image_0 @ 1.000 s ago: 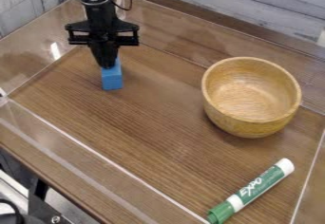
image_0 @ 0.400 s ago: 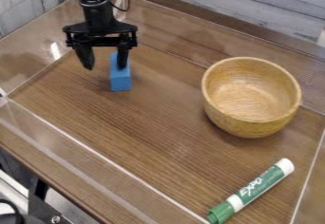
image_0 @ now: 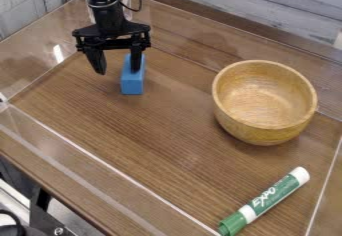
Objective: Put the blue block in the brown bowl
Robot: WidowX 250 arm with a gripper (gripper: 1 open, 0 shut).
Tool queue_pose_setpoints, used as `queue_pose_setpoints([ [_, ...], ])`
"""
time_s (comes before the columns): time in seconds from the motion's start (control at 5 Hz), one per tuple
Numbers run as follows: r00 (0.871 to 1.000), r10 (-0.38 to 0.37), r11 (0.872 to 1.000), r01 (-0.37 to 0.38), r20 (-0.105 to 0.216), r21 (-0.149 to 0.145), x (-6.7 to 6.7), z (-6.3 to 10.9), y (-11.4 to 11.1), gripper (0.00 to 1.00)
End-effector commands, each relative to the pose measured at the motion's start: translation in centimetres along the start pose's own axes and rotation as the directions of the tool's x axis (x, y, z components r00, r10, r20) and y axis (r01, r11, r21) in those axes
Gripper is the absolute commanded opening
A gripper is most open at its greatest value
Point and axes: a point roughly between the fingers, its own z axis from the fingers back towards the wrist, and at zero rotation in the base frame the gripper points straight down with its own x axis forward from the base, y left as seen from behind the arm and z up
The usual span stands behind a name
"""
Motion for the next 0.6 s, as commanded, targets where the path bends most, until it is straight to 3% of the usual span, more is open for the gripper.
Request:
queue_pose_setpoints([
  [0.0,0.999,-0.020,1.000,0.020,-0.050,0.000,-1.06,-1.99,-0.99,1.00],
  [0.2,0.998,-0.018,1.000,0.017,-0.052,-0.006,-1.01,-2.57,-1.09,1.00],
  [0.4,0.998,-0.016,1.000,0.015,-0.055,-0.011,-0.96,-2.19,-1.18,0.00],
])
